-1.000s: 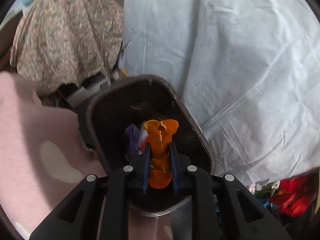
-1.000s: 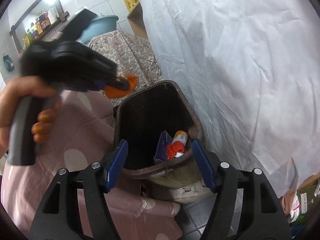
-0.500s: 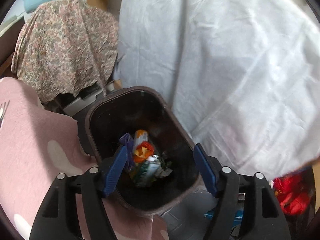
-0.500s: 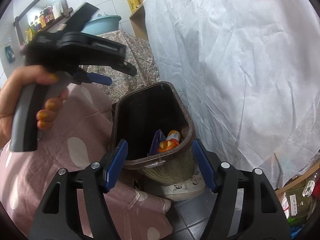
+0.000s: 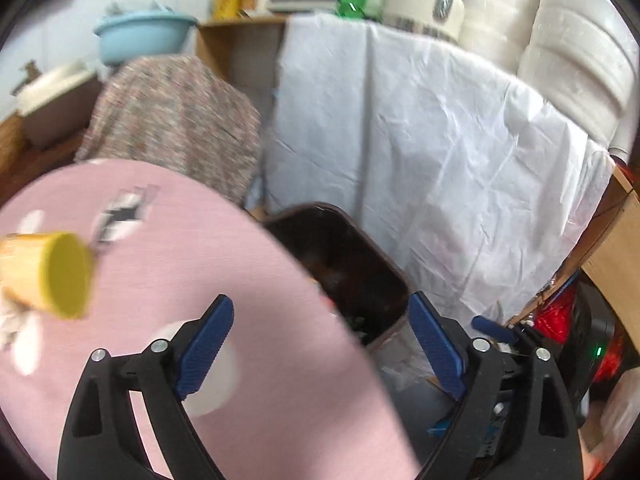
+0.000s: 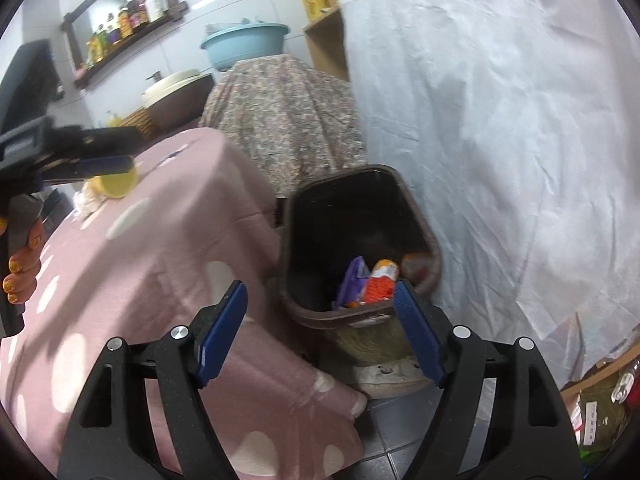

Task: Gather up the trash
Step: 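Move the left tool to the table and grasp the white tissue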

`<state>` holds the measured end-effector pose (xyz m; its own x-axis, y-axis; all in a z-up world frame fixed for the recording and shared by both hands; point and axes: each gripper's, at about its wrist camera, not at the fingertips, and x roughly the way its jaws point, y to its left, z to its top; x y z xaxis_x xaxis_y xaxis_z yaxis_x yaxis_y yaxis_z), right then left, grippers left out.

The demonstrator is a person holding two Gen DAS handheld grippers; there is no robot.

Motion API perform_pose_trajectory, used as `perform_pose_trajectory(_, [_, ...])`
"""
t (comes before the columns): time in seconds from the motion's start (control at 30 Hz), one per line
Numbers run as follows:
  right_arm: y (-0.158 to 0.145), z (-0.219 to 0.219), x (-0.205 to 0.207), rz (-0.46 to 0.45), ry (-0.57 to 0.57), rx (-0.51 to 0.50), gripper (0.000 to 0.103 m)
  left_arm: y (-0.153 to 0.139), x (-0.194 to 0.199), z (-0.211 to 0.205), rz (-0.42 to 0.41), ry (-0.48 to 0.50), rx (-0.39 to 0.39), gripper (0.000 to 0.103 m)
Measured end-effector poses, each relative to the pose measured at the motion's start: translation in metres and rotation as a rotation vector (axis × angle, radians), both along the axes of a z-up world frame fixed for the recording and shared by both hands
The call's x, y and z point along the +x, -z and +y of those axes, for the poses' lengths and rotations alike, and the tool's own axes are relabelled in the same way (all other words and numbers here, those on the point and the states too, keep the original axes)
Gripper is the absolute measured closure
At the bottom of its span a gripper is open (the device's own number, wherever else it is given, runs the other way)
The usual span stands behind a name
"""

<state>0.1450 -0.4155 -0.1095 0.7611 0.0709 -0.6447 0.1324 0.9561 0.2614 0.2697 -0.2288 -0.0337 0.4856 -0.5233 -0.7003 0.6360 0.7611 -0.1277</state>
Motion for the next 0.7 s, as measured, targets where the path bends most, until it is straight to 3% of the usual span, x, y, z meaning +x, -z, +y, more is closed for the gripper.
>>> perform_pose_trajectory(0.23, [-0.025, 0.041, 0.009, -0.035, -0.11, -0.032, 0.02, -0.013, -0.018, 0.072, -0.087, -0.089, 0.014, 0.01])
perform_pose_trajectory(0.7, [-0.058, 0.116, 0.015, -0.058, -0.284, -0.061, 0.013, 0.0, -0.004, 0.191, -0.163, -0.267, 0.169, 0.007])
